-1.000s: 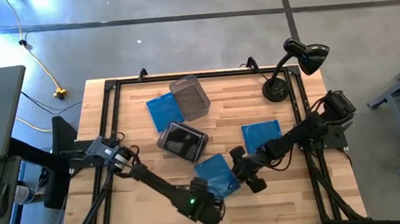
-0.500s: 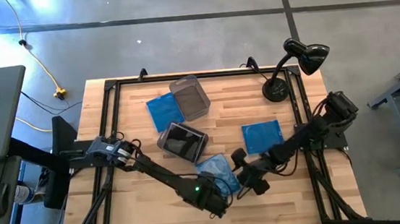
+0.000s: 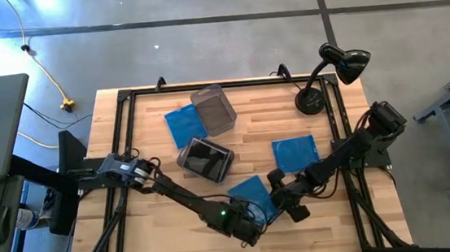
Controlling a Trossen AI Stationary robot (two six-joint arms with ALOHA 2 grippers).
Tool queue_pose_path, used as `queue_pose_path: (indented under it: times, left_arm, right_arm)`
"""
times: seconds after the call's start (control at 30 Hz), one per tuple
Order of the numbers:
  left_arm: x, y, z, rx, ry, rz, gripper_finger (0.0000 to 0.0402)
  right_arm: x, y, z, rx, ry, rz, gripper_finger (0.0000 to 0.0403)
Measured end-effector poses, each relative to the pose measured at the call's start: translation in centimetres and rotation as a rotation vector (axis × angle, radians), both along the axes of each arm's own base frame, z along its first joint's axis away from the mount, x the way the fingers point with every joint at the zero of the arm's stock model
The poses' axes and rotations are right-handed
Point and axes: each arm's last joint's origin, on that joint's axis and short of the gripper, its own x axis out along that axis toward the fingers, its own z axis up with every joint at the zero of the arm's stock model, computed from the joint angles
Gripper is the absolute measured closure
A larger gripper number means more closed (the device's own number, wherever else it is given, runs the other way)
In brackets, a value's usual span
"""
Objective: Pick & place jewel cases by type
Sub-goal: Put the bottom left blue CD case into the top black bin
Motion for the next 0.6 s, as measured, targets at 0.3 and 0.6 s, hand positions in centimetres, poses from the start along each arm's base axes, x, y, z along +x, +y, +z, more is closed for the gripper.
queue_pose_path:
  times: [0.3,0.6]
  left_arm:
    - [0.1,0.3,1.2,0.007,-0.060,0.045,0.0229]
    - [-0.1,0.5,4.2,0.004,-0.144,0.066,0.0229]
  right_arm:
    - [-1.0,1.3,-0.1,-0.035,-0.009,-0.027,0.0155]
    - [-1.3,1.6,0.0,-0.032,-0.020,-0.045,0.0155]
